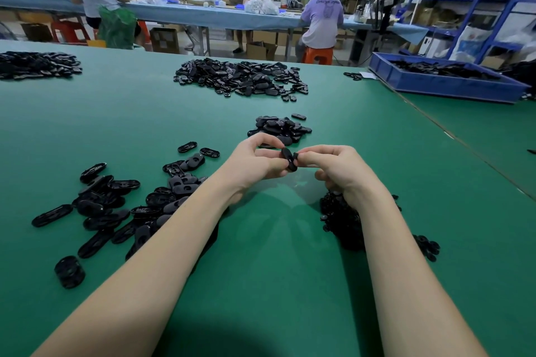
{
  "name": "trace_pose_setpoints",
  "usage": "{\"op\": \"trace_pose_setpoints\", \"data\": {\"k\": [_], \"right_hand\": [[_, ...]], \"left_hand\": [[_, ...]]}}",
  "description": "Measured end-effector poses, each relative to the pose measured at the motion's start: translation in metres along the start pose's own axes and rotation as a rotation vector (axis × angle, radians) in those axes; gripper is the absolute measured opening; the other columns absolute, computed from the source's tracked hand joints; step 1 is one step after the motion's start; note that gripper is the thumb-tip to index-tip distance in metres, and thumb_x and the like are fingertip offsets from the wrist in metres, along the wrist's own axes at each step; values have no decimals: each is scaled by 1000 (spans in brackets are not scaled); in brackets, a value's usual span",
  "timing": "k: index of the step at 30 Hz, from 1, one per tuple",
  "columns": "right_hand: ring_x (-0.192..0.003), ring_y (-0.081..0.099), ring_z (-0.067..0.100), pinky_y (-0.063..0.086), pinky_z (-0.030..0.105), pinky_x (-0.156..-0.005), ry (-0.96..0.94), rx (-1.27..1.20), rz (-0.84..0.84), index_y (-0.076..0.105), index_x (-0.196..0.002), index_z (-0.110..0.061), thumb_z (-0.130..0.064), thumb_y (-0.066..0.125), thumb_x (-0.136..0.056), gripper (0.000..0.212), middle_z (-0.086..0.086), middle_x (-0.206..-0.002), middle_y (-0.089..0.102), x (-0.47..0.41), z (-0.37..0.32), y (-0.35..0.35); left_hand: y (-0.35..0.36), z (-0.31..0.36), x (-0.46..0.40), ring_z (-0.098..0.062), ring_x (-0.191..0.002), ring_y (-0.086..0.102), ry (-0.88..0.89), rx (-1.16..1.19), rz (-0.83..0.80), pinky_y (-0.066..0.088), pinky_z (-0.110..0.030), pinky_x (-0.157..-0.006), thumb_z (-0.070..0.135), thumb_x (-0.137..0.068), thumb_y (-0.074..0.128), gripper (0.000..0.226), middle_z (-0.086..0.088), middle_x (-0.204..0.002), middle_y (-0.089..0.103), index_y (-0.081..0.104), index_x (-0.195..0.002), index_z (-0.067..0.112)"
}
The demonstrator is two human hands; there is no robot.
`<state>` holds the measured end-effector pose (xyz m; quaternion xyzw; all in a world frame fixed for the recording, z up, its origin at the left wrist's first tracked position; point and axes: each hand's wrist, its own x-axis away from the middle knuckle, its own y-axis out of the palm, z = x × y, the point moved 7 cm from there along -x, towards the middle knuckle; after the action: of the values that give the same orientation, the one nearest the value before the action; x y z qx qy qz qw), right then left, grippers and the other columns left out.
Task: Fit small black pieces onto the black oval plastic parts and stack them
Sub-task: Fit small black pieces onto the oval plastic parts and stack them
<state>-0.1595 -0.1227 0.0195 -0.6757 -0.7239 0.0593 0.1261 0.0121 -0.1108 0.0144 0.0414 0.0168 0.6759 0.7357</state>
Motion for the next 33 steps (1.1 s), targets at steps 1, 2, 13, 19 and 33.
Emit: {"op": "trace_pose_setpoints", "data": {"k": [1,2,13,19,33], "right_hand": [[-39,37,3,23,16,-37,6,-1,-6,82,-83,-22,-21,80,-80,4,-7,-71,73,0,0,0],[-39,37,3,23,16,-37,13,-1,-10,83,-81,-22,-20,80,-80,4,-5,-74,74,0,0,0],[-46,37,5,22,19,-42,52,34,3,83,-76,-24,-22,78,-79,6,6,-101,78,-1,2,-2],[-42,39,3,24,19,-41,45,35,39,81,-86,-19,-21,80,-79,7,6,-99,79,-2,1,-3],[-53,41,8,29,13,-39,21,161,17,78,-87,-26,-38,83,-81,15,-12,-74,75,6,-8,-7]], "left_hand": [[1,0,0,-21,-78,73,6,1,-8,60,-26,-75,-8,-86,70,28,-14,-96,77,60,-106,10],[1,1,1,-20,-80,74,14,-8,-19,60,-25,-74,-8,-87,69,29,-12,-94,77,62,-107,11],[3,9,2,-18,-81,71,90,-77,-18,58,-21,-75,-10,-86,68,31,-12,-99,68,75,-107,12],[4,8,0,-21,-85,71,74,-69,-43,59,-23,-78,-8,-87,68,30,-13,-101,73,76,-105,15],[7,6,3,-23,-82,74,23,17,-87,60,-25,-81,-9,-89,65,28,-13,-91,77,73,-106,12]]}}
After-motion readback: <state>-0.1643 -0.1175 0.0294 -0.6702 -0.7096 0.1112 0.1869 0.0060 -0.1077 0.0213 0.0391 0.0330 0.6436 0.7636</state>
